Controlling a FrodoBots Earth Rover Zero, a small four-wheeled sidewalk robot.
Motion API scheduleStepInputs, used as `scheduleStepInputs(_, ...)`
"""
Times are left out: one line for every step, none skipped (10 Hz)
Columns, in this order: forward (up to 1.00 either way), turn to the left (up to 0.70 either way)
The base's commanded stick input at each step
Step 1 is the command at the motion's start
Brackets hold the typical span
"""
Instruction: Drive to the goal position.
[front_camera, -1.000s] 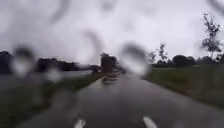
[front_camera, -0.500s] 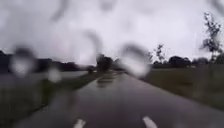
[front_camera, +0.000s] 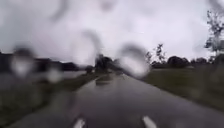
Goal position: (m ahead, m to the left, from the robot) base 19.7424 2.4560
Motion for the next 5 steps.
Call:
scheduleStepInputs(0.85, 0.0)
scheduleStepInputs(0.85, 0.0)
scheduleStepInputs(0.85, 0.0)
scheduleStepInputs(0.85, 0.0)
scheduleStepInputs(0.85, 0.0)
